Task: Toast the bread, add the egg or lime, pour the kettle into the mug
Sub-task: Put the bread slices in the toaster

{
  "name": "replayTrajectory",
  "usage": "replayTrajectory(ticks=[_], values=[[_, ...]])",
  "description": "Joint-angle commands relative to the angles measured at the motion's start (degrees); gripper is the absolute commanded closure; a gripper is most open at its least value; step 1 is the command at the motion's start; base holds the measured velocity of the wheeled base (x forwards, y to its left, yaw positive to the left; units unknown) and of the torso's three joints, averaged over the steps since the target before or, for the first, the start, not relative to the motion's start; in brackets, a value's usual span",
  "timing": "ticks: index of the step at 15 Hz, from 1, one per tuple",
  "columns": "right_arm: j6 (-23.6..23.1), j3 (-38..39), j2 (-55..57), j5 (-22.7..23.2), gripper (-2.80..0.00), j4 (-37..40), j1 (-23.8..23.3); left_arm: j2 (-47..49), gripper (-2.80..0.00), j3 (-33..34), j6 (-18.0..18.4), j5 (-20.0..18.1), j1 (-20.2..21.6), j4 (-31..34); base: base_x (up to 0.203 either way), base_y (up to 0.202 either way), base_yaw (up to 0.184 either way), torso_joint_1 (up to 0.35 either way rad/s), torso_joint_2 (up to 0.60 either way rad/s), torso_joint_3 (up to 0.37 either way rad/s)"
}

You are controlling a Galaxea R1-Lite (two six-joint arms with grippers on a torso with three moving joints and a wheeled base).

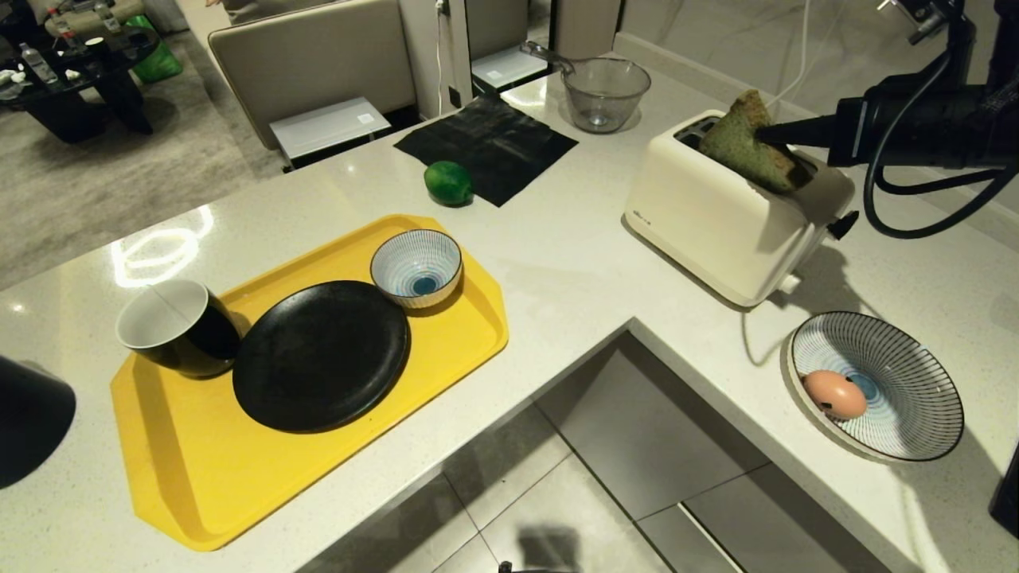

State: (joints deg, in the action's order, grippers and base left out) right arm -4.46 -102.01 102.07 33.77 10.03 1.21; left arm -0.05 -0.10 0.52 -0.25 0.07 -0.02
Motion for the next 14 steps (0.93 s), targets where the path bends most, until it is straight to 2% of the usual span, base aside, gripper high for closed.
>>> replayTrajectory(ticks=[1, 3, 14], values=[[-0.1, -1.0, 1.7, -0.6, 0.0, 0.1, 0.0, 0.0, 0.0, 0.0, 0.0, 0.0, 0.0, -0.1, 0.0, 0.0, 0.0, 0.0, 0.0, 0.0], [0.0, -2.1, 2.7, -3.6, 0.0, 0.0, 0.2, 0.0, 0.0, 0.0, 0.0, 0.0, 0.0, 0.0, 0.0, 0.0, 0.0, 0.0, 0.0, 0.0], [-0.1, -3.5, 2.6, -4.7, 0.0, 0.0, 0.6, 0.0, 0.0, 0.0, 0.0, 0.0, 0.0, 0.0, 0.0, 0.0, 0.0, 0.0, 0.0, 0.0]])
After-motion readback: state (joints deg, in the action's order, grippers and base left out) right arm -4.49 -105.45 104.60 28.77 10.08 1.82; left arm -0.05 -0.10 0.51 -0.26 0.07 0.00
